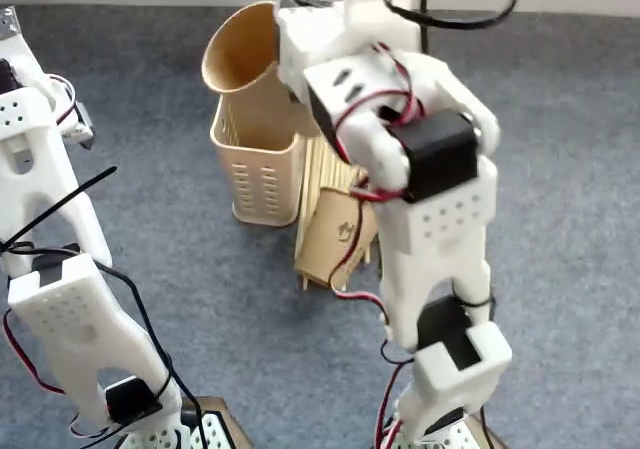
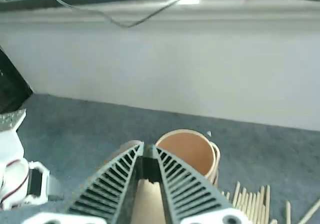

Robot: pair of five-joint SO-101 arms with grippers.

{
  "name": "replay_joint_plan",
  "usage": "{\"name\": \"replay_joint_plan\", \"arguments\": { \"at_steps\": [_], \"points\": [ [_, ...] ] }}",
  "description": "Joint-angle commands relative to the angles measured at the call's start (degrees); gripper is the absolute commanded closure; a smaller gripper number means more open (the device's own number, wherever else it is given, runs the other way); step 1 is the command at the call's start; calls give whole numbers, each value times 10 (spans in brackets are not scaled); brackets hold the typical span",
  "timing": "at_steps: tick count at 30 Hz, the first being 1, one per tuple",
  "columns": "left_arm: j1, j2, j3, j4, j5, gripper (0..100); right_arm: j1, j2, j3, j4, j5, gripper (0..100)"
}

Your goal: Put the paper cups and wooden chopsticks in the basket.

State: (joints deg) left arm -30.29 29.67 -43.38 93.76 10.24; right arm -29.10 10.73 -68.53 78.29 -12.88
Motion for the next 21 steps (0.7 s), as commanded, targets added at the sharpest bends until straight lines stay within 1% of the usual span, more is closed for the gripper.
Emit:
{"name": "replay_joint_plan", "arguments": {
  "at_steps": [1,4,6,8,12,16,21],
  "points": [
    [-7,-25,-1,3,-5,858,-3,14,0,-65,0,994],
    [-7,-25,-1,2,-5,858,-3,44,0,-91,5,994],
    [-6,-25,-1,2,-5,858,-3,62,0,-94,27,994],
    [-5,-25,-1,2,-5,858,1,73,-1,-81,41,994],
    [-5,-25,-1,2,-5,858,37,65,-22,-33,53,994],
    [-6,-25,0,3,-5,859,60,32,-62,47,116,994],
    [-5,-26,31,-2,-5,857,99,-39,-79,230,220,992]
  ]
}}
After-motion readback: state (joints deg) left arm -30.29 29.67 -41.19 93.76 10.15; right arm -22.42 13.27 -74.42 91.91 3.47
